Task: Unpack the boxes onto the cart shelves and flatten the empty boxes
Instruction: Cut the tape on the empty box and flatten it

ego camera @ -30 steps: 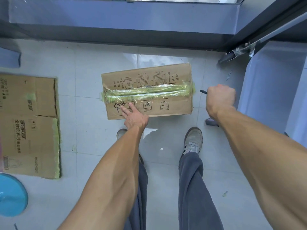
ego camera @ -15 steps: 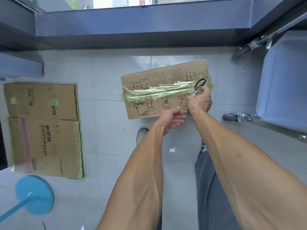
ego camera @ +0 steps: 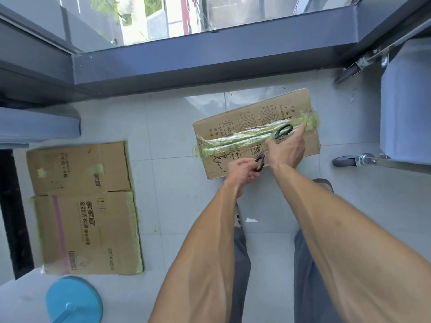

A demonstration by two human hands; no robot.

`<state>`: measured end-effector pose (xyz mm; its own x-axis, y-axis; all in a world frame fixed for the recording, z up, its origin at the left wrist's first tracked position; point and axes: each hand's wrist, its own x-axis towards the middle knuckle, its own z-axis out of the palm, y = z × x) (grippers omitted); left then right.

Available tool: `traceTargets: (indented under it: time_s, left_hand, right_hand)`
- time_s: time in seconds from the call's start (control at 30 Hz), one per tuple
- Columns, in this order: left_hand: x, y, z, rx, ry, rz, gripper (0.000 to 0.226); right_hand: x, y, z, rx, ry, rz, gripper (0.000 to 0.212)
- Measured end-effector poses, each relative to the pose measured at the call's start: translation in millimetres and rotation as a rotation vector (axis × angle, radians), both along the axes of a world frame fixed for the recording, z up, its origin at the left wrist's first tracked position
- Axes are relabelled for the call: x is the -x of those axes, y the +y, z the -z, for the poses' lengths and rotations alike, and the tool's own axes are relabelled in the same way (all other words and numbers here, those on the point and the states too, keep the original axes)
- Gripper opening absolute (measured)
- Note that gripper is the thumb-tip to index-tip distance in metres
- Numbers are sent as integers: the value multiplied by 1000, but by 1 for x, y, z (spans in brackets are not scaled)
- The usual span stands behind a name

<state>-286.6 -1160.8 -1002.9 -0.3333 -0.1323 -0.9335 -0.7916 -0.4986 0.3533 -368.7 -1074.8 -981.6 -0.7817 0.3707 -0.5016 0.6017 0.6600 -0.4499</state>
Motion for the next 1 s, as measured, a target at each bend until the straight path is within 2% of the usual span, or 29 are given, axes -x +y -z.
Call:
traceTargets:
  time_s: [0.03, 0.1, 0.17, 0.2, 0.27, 0.37, 0.47, 0.53, 0.7, 0.77, 0.87, 1.0]
  left_hand:
    - [-2, -5, 0, 35, 3, 28, 9]
    - [-4, -12, 2, 81, -6, 65, 11]
    - [-4, -19, 4, 103, -3, 60, 11]
    - [-2, -22, 5, 105, 0, 58, 12]
    - [-2, -23, 9, 104, -2, 80, 12]
    - [-3, -19, 11, 103, -13, 107, 12]
    - [2, -11, 11, 79, -17, 43, 13]
    - [6, -3, 8, 11, -11, 32, 16]
    - [19, 16, 5, -93, 22, 78, 12]
    - [22, 19, 7, -109, 19, 99, 13]
    - [23, 20, 4, -123, 17, 123, 14]
    - [21, 22, 1, -130, 15, 139, 15]
  right_hand:
    - [-2, 1, -2, -123, 56, -95, 90]
    - [-3, 8, -3, -379, 160, -350, 58]
    - [-4, 13, 1, -454, 177, -611, 25]
    - [-3, 15, 4, -454, 147, -695, 17]
    - [-4, 21, 6, -465, 27, -731, 13]
    - [-3, 31, 8, -525, -25, -755, 18]
    - [-5, 37, 9, -434, -69, -883, 19]
    - [-8, 40, 11, -375, -82, -834, 17]
    - [-7, 47, 13, -324, -160, -560, 14]
    - [-3, 53, 12, -243, -201, -419, 14]
    - [0, 60, 12, -98, -259, -262, 25]
    - [-1, 62, 17, 82, -358, -194, 40]
